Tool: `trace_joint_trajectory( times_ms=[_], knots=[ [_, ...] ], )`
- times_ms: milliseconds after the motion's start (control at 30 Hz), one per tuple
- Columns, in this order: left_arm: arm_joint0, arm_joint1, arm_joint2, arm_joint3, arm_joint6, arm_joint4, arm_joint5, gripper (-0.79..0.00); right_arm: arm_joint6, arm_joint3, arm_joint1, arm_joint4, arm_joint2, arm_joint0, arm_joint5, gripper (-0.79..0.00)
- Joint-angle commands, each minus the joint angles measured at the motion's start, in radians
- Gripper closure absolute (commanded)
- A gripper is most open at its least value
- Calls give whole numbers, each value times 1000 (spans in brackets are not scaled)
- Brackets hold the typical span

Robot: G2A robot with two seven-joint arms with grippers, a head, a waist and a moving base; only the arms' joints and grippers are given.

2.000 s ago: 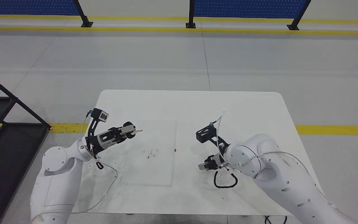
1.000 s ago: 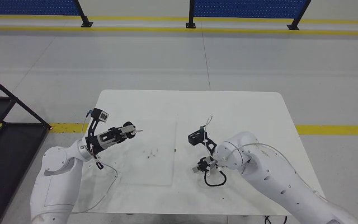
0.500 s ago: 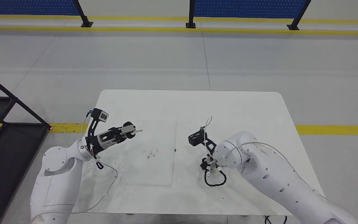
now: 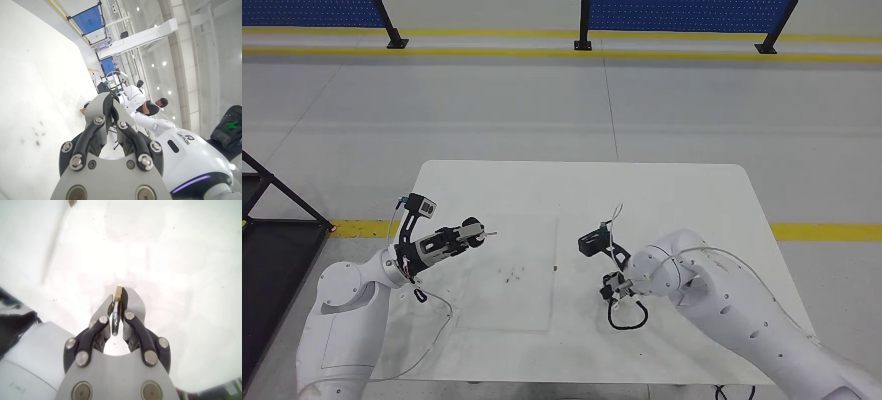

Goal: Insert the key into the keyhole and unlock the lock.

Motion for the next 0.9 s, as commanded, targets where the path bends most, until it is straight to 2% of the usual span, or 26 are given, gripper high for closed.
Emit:
trace_joint_trajectory(
  times_ms=[0,133,267,367,533,667,867],
  knots=[
    [0,0,0,0,0,0,0,0,-23,-14,9,59,26,1,24,0],
    [0,0,0,0,0,0,0,0,-81,-48,33,256,120,-7,81,0],
    [0,0,0,0,0,0,0,0,-126,-70,48,537,257,-48,123,0],
    [0,0,0,0,0,0,0,0,-208,-60,50,727,353,-113,46,0],
    [0,0,0,0,0,0,0,0,-313,-18,46,935,412,-215,-106,0],
    [0,0,0,0,0,0,0,0,-353,26,41,1026,416,-260,-189,0],
    [0,0,0,0,0,0,0,0,-345,61,38,1068,400,-273,-227,0]
  ],
)
